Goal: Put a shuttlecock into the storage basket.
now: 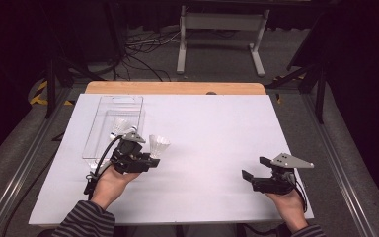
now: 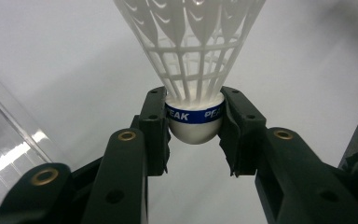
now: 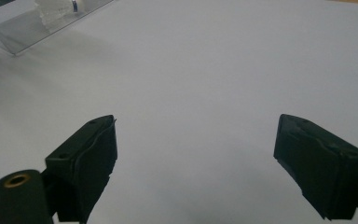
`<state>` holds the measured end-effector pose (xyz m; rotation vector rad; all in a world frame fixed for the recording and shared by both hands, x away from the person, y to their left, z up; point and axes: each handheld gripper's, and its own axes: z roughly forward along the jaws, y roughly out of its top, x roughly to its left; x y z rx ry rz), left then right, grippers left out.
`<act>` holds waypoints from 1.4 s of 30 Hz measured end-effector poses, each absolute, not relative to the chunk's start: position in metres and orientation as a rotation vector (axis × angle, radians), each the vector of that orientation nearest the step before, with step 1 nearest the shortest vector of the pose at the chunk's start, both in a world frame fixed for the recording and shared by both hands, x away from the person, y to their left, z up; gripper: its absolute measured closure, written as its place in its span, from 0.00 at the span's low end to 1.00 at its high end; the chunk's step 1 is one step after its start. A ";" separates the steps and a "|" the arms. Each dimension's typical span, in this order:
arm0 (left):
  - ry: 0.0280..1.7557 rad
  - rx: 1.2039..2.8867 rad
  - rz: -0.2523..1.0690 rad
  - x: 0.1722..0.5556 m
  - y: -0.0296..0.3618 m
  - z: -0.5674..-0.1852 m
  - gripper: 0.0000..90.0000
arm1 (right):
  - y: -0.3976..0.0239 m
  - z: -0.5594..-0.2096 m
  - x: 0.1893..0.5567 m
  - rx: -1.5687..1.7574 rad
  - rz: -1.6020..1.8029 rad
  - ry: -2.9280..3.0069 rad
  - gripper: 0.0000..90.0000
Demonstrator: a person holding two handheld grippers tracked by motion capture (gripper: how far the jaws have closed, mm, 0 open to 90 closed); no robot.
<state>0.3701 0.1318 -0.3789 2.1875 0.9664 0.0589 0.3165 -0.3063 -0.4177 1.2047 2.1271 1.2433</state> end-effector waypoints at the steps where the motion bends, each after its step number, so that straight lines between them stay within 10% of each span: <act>1: 0.967 2.187 0.056 0.370 0.132 -0.378 0.73 | -0.308 -0.419 0.316 1.213 1.243 2.123 0.15; 42: 1.038 2.111 0.103 0.373 0.171 -0.350 0.72 | -0.329 -0.436 0.314 1.273 1.234 2.049 0.13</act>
